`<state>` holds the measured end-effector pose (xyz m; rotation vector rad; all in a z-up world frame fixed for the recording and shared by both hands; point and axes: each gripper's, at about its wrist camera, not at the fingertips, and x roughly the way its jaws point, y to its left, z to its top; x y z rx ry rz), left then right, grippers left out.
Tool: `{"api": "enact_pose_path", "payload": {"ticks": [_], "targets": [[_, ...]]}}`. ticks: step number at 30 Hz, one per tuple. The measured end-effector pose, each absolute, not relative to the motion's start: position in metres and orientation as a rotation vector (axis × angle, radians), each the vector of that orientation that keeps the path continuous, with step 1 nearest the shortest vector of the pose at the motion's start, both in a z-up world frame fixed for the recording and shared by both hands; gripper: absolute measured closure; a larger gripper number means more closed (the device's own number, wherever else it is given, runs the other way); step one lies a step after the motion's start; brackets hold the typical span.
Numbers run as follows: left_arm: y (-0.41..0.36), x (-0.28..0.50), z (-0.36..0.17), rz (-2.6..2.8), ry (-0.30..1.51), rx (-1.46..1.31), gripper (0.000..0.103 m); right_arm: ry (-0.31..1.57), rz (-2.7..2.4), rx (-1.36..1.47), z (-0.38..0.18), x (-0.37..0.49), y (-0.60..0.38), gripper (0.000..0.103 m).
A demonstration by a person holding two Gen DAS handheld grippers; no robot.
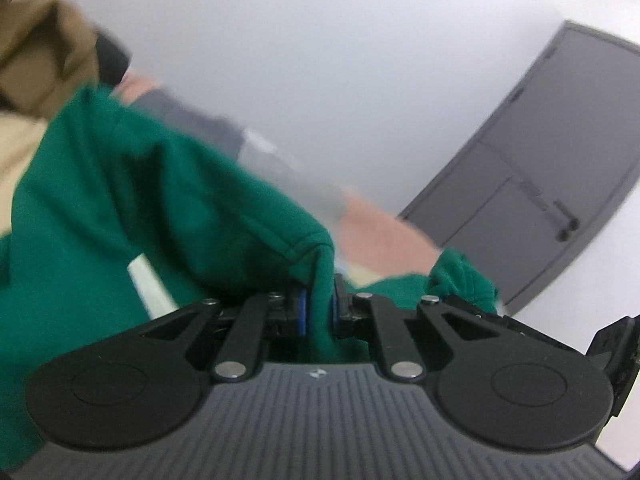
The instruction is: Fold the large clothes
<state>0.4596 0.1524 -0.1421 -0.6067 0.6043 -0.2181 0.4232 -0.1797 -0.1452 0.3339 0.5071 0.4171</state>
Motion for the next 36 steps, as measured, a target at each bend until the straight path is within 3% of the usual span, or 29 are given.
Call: {"api": "enact_pose_path", "payload": {"ticks": [6,10,11,14,15,22,36], "targets": [[0.138,0.481,-0.181,-0.169,0.693,-0.503,0.089,0.585,0.392,0.263,-0.204,0.45,-0.158,0.09],[0.136,0.477,-0.176,-0.173,0.694,-0.446,0.088,0.573,0.392,0.244,-0.203,0.441,-0.157,0.088],[0.135,0.473,-0.173,-0.169,0.693,-0.428,0.084,0.57,0.396,0.246,-0.2,0.439,-0.157,0.087],[0.135,0.457,-0.165,-0.151,0.696,-0.346,0.053,0.568,0.403,0.265,-0.188,0.428,-0.162,0.086],[0.136,0.448,-0.161,-0.159,0.682,-0.33,0.05,0.569,0.4,0.272,-0.182,0.422,-0.165,0.085],[0.137,0.385,-0.117,-0.162,0.648,-0.318,0.049,0.53,0.406,0.285,-0.138,0.366,-0.181,0.055],[0.07,0.27,-0.08,-0.264,0.624,-0.273,0.049,0.534,0.474,0.278,-0.103,0.224,-0.195,0.055]]}}
